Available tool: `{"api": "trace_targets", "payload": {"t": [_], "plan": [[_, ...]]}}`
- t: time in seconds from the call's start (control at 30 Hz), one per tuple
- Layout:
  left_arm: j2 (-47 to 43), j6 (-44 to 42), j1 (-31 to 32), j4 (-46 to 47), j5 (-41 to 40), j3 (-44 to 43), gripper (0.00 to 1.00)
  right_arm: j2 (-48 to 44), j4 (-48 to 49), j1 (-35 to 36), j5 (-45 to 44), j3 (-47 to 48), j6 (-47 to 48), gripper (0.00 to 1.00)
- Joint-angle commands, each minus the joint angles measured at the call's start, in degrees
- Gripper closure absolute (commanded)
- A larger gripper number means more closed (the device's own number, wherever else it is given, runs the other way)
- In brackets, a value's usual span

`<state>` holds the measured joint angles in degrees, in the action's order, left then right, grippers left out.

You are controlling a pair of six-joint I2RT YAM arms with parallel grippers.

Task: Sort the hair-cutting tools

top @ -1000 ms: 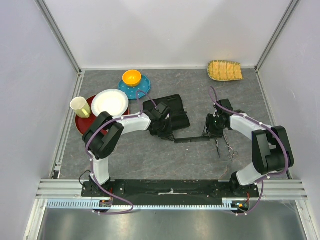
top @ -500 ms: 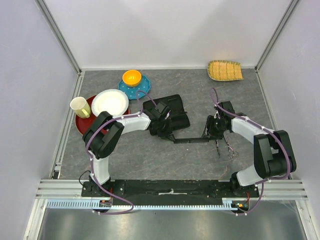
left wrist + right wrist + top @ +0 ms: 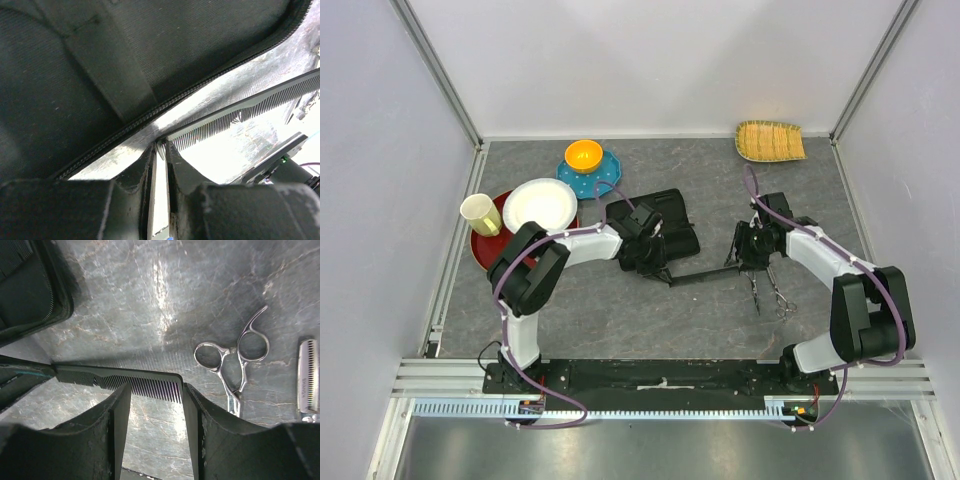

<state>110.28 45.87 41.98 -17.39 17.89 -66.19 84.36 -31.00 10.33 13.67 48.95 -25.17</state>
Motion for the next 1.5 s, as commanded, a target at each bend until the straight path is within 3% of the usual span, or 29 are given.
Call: {"api": "trace_targets", "payload": {"t": [0.0,0.23,0.53,0.83,0.93,1.1,1.47], "plan": [[2.74,-3.94,1.09,3.5,3.82,-3.41,0.81,-2.97,-1.78,0.48,0.75,3.61,0.04,0.47],[4.85,-4.82,2.49,4.82,5.84,-7.28,0.81,-5.43,-2.57,-0.04,-3.03,3.35,-1.55,0.47],[6.61,-4.03,3.02,5.96,6.28,-9.3,0.8,-7.19,-4.24,-1.27,-15.59,4.3,-4.8,0.45],[6.79,-3.59,3.02,6.31,4.88,-9.74,0.77,-6.92,-8.89,-1.27,-23.77,8.26,-7.17,0.36],[6.27,-3.33,3.02,6.23,3.91,-9.83,0.75,-7.1,-9.07,-1.28,-20.29,8.62,-6.83,0.34],[5.12,-3.77,3.02,5.09,2.33,-10.09,0.71,-10.69,-8.64,-0.92,-13.86,6.52,-7.96,0.21],[0.83,-5.43,2.94,3.85,-0.13,-9.74,0.62,-10.45,-10.13,3.55,-9.19,2.64,-31.95,0.2]]}}
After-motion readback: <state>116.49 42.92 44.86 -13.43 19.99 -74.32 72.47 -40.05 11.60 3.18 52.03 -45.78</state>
